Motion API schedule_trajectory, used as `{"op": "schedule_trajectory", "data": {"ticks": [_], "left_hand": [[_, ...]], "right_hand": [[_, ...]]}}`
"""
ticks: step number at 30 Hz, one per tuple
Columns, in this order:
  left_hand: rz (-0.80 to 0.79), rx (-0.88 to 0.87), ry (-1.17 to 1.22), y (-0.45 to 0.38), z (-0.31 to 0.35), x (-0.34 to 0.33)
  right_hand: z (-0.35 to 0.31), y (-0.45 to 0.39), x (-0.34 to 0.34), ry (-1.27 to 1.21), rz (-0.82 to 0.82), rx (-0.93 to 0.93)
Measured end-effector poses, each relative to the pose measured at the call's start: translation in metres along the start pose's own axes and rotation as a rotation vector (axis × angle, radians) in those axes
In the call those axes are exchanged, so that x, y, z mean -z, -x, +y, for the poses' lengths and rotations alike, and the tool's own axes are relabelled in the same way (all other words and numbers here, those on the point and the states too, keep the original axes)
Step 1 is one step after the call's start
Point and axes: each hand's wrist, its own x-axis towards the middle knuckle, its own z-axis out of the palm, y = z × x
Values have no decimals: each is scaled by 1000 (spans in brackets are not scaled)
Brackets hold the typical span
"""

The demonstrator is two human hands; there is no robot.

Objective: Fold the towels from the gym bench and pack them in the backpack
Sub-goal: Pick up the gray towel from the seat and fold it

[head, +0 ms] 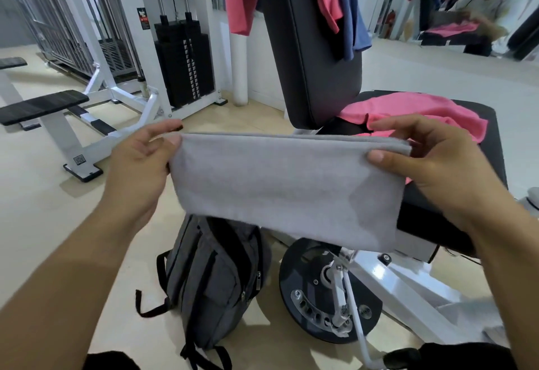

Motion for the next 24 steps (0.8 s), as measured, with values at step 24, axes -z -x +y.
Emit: {"op": "schedule_trajectory", "data": {"ticks": [24], "left_hand": [[27,15,-75,9,-1,-13]], "right_hand": [[14,-7,7,-151,-137,-187]]}}
